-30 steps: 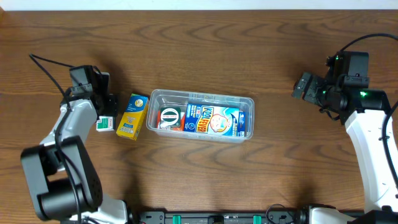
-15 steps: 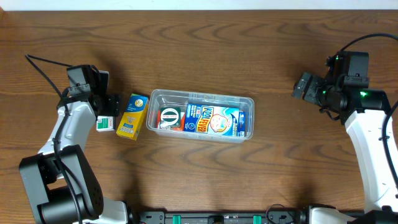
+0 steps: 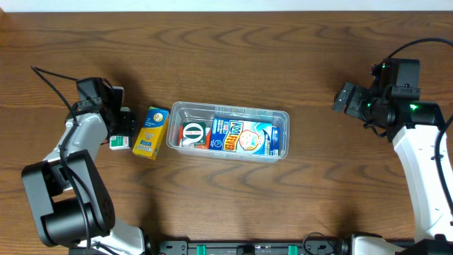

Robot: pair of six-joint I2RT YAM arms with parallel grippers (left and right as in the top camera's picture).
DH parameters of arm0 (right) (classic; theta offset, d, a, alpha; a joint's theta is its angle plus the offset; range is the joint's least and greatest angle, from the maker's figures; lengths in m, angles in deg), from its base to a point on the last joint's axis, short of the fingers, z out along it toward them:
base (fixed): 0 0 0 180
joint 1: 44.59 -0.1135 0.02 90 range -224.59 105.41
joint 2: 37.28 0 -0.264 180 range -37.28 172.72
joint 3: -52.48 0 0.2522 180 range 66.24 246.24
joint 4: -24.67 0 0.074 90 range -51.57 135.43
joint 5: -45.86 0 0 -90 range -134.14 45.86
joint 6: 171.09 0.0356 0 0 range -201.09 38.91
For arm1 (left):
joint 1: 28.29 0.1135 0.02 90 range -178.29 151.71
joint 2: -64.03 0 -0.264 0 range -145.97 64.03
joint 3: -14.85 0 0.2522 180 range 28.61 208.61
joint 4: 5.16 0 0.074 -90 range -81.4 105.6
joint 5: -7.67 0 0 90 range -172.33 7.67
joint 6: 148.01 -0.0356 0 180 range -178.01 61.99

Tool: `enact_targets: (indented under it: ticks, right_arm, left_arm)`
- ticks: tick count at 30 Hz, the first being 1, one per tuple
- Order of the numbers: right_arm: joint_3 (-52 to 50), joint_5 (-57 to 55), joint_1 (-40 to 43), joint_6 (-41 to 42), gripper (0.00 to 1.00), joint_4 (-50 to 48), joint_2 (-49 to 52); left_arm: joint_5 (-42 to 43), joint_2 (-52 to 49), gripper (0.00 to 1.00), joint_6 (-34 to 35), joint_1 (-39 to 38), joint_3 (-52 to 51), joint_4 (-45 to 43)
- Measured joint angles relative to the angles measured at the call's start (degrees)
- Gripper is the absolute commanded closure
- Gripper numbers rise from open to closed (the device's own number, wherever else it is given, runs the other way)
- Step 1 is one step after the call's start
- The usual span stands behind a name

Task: Pack container
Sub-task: 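Move the left gripper to the white-green box and grasp it, then lift the white-green box with the left gripper over the container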

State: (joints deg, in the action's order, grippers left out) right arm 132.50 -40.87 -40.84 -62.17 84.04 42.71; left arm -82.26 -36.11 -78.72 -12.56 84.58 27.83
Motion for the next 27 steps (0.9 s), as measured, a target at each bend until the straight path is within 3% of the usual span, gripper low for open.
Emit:
enact_targets:
  ticks: [10,16,25,27]
  right_arm:
    - [0.0,0.0,0.0,0.02,0.01,0.0,0.0]
    - [0.0,0.0,0.0,0.02,0.01,0.0,0.0]
    - [0.0,0.0,0.0,0.02,0.01,0.0,0.0]
    - [0.0,0.0,0.0,0.02,0.01,0.0,0.0]
  left_arm:
    - [0.28,-1.77,0.24,-0.11,0.35,0.0,-0.07]
    - [0.85,-1.77,0.42,0.57,0.35,0.0,-0.09]
    - [1.03,-1.77,0.45,1.31,0.35,0.0,-0.11]
    - [1.03,-1.77,0.5,1.49,0.35,0.0,-0.11]
